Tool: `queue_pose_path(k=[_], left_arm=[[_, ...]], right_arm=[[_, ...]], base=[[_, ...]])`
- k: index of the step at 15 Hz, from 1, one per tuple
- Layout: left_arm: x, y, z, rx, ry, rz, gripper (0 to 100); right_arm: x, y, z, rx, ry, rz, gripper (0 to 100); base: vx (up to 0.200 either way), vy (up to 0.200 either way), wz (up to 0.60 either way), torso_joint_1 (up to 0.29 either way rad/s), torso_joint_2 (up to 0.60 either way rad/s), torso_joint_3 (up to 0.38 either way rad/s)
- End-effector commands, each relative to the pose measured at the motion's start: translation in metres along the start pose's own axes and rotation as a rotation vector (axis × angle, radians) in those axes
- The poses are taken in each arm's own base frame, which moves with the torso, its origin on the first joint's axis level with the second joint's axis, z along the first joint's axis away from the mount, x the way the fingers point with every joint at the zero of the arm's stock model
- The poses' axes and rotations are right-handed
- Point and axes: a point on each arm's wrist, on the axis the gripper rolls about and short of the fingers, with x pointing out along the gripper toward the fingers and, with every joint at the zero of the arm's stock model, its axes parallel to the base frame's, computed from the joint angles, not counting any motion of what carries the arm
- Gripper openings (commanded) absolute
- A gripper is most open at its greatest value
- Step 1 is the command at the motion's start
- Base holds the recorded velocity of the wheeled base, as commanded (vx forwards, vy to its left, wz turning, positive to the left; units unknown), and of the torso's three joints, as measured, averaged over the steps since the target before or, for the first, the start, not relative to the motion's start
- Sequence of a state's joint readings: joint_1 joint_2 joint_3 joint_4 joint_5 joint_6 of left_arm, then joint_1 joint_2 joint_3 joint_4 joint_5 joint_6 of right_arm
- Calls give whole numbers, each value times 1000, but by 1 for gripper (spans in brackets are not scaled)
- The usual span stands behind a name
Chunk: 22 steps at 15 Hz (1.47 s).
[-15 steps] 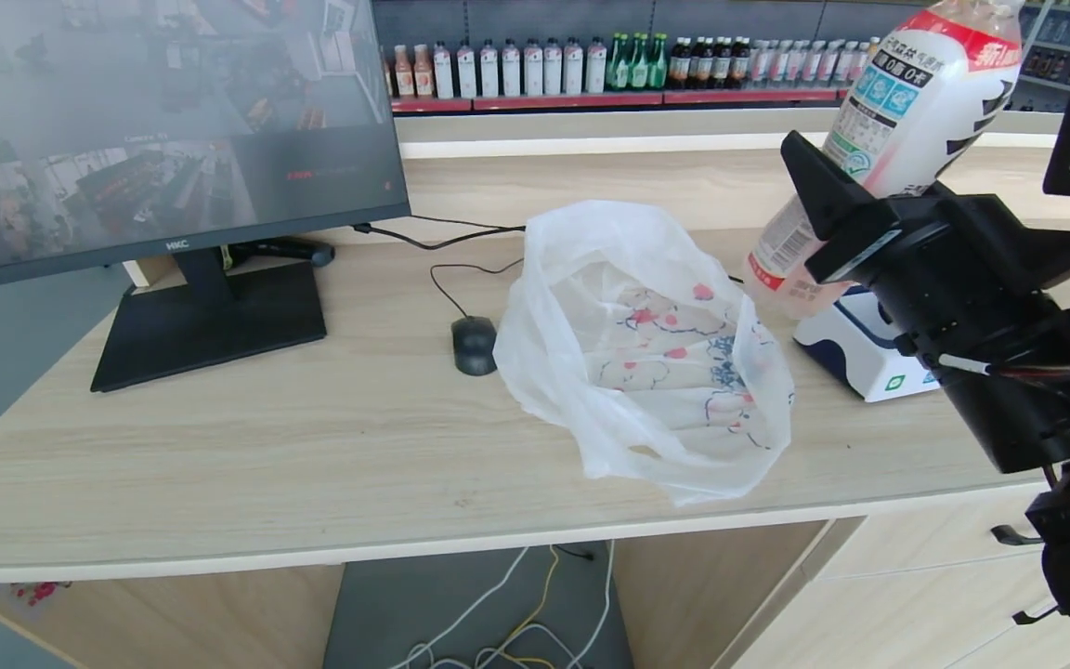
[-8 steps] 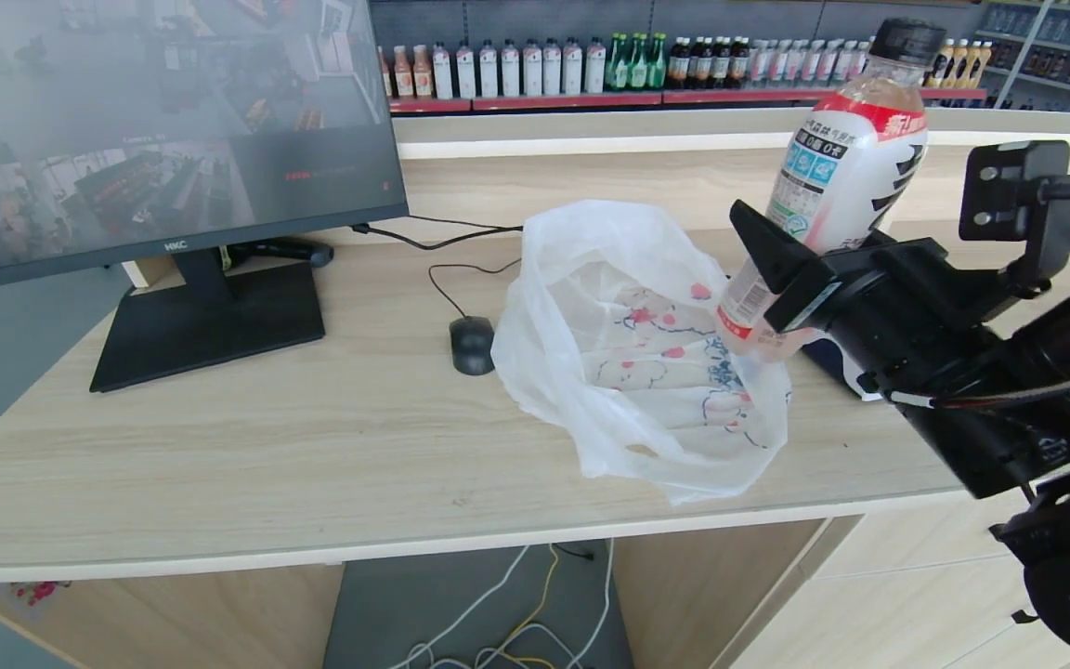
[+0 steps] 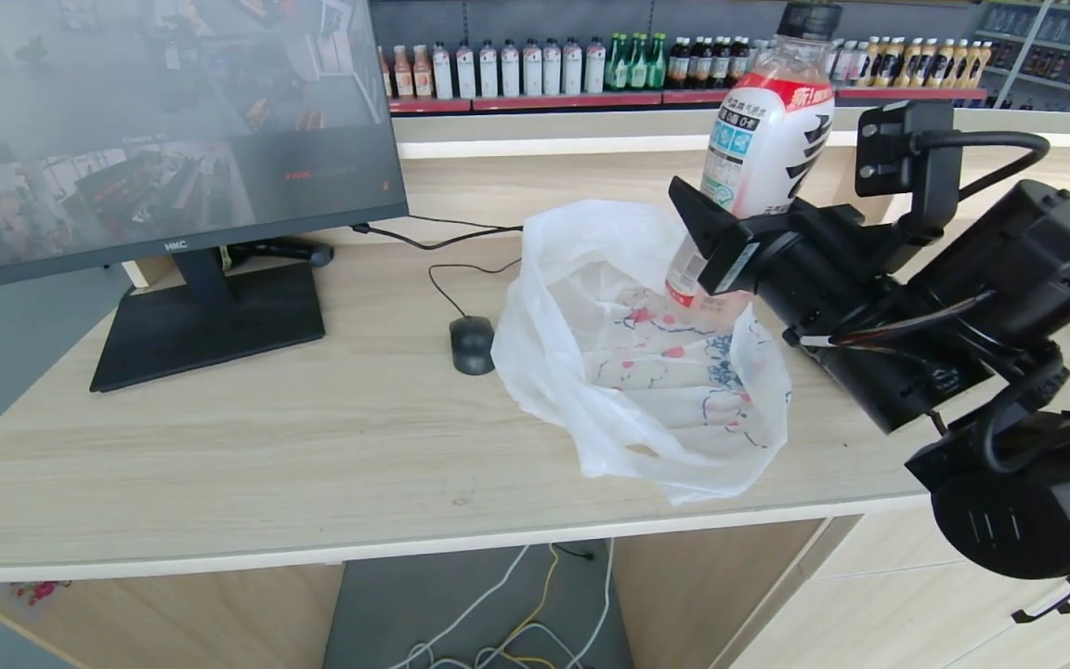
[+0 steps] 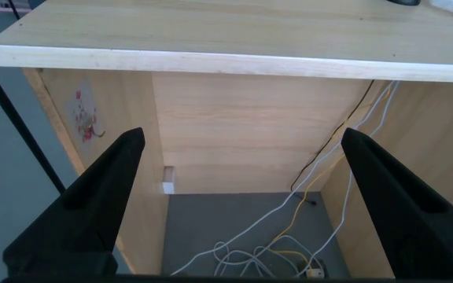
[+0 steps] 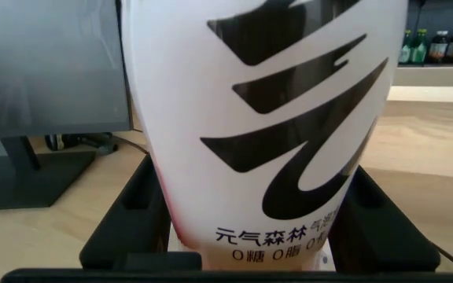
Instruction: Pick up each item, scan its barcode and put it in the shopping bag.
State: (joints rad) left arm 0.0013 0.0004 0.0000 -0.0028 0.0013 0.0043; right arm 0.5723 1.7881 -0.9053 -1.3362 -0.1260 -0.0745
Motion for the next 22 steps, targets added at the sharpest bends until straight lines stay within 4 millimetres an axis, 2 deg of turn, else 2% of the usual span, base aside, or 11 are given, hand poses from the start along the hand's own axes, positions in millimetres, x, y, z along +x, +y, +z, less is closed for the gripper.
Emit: queue_pose_path(k=[1, 7, 8, 13, 16, 22], left_arm=[[0, 0, 0, 0, -1, 1, 100], [0, 0, 0, 0, -1, 1, 100], [0, 0, 0, 0, -1, 1, 100], [0, 0, 0, 0, -1, 1, 100], [0, 0, 0, 0, -1, -1, 100], [0, 0, 0, 0, -1, 1, 100]], right_arm=[[13, 3, -12, -2, 24, 3, 0], [29, 4, -30, -5, 60, 3, 0], [36, 2, -38, -7, 62, 12, 0], [61, -10, -50, -9, 61, 10, 0], [73, -11, -60, -9, 62, 8, 0], [79, -15, -82, -14, 91, -2, 0]], base=[[0, 0, 0, 0, 0, 0], [0, 0, 0, 0, 0, 0], [0, 0, 0, 0, 0, 0], [0, 0, 0, 0, 0, 0], [0, 0, 0, 0, 0, 0], [0, 0, 0, 0, 0, 0]])
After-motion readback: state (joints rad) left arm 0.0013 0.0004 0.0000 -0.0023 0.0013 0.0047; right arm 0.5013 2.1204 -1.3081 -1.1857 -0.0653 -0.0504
